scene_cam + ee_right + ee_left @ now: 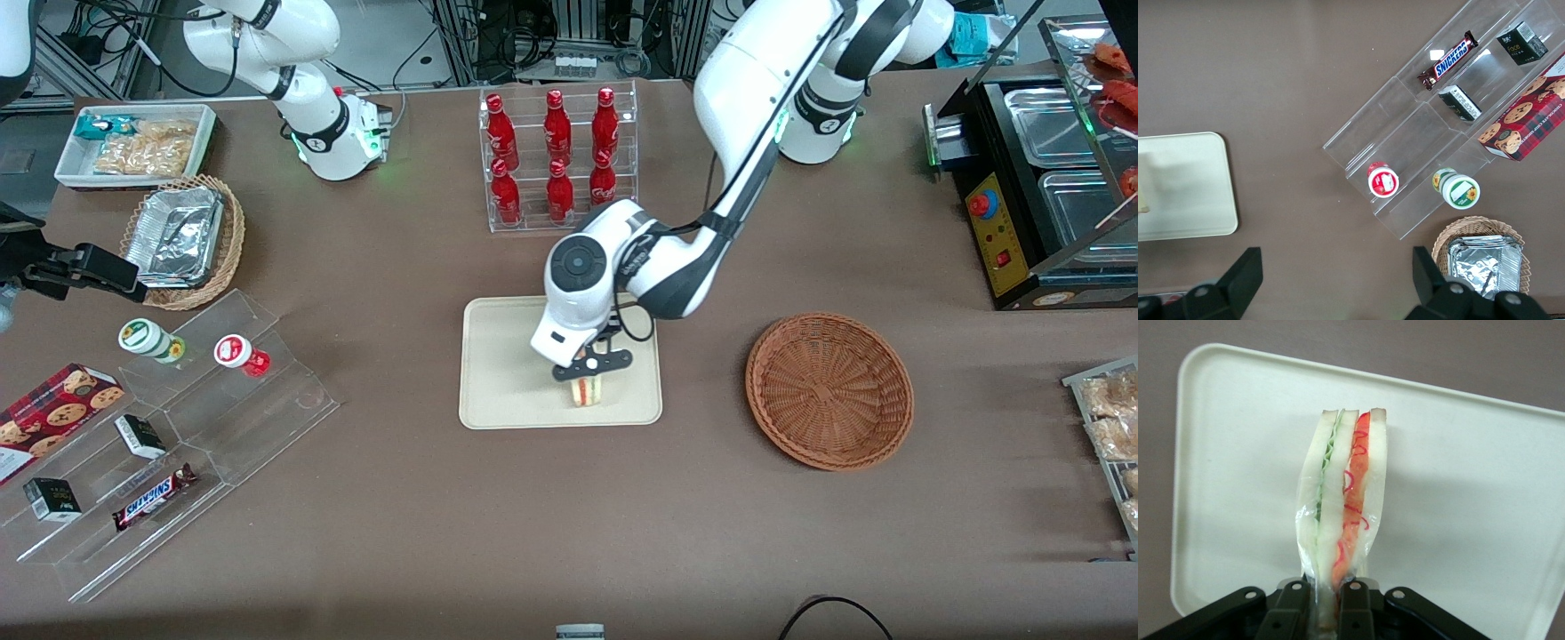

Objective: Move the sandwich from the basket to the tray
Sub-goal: 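Carry the sandwich with the left gripper over the cream tray and lower it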

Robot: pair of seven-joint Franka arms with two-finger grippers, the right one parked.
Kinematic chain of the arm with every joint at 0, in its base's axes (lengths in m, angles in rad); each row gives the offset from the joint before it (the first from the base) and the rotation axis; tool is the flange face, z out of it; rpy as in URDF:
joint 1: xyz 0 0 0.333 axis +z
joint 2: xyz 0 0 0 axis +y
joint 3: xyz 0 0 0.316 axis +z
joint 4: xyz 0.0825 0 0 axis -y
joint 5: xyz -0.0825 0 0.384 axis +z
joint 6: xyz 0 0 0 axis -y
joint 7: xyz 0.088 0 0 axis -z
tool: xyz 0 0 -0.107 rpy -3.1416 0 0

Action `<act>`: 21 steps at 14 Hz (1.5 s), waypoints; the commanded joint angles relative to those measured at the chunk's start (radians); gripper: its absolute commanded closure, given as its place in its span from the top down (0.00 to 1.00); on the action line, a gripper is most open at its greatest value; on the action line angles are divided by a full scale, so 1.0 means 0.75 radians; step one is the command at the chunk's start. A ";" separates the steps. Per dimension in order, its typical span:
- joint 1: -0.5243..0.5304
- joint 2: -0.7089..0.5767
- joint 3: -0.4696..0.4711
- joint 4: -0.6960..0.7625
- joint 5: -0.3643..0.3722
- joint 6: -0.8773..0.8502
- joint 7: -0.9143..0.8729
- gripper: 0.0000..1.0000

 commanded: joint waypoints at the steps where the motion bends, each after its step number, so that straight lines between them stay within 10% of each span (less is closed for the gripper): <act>1: -0.042 0.041 0.020 0.082 0.001 -0.037 -0.013 0.05; 8: -0.057 0.082 -0.004 0.080 -0.001 -0.039 0.003 0.10; 9: -0.054 0.090 -0.008 0.082 -0.003 -0.037 0.003 0.37; 10: -0.052 0.090 -0.006 0.084 -0.001 -0.037 0.005 0.99; 21: -0.022 -0.214 0.083 0.049 0.040 -0.296 -0.064 1.00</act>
